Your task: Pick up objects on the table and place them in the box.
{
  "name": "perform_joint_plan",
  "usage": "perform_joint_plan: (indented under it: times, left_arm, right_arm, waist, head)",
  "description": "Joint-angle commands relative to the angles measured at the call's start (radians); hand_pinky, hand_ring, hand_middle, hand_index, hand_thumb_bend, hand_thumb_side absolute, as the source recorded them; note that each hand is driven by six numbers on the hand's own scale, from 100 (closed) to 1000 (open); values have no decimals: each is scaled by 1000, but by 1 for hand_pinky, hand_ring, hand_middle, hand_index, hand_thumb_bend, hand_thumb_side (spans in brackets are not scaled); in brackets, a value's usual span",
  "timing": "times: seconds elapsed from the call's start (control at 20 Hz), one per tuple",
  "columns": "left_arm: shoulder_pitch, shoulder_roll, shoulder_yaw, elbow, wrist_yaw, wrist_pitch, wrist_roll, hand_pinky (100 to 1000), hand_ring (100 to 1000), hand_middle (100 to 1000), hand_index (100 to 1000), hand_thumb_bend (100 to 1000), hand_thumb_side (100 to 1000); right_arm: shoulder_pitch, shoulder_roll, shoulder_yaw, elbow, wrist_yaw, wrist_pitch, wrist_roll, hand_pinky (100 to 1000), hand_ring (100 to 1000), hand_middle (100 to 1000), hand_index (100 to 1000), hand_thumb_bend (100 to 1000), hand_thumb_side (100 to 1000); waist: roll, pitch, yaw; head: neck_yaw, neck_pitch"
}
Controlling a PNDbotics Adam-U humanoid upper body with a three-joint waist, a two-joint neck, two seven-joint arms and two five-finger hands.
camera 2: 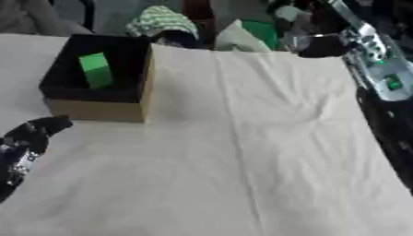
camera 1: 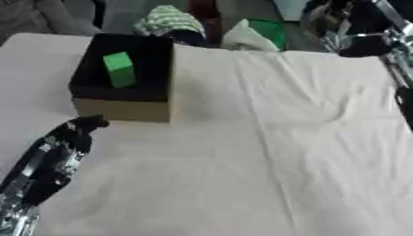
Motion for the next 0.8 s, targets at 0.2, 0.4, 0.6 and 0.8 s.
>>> perform_joint_plan:
  times: [0.2, 0.4, 0.6, 0.8]
  left_arm:
    - [19, 11, 48, -20, -12, 33, 158, 1000, 957, 737, 823, 100, 652]
    - [30, 5, 61, -23, -18, 41, 215, 1000, 951, 730, 819, 100, 653]
    - [33, 2, 62, -28, -19, 31, 205, 1000, 949, 727, 820, 100, 650]
    - [37, -3, 67, -28, -22, 25, 197, 1000, 950, 728, 821, 100, 651]
  right_arm:
    - [145, -11, -111, -153, -79, 118, -88, 785, 650, 694, 861, 100, 263]
    - [235, 51, -158, -214, -98, 175, -112, 785, 646, 687, 853, 100, 386]
    - [292, 124, -202, -257, -101, 226, -139, 786, 652, 693, 851, 100, 449]
    - [326, 173, -222, -287, -87, 261, -170, 785, 653, 695, 850, 100, 486]
  waist:
    - [14, -7, -31]
    - [22, -1, -53]
    - [32, 5, -71]
    - [39, 12, -80]
  head:
    - [36, 6]
    - [52, 8]
    - [60, 11]
    - [67, 14]
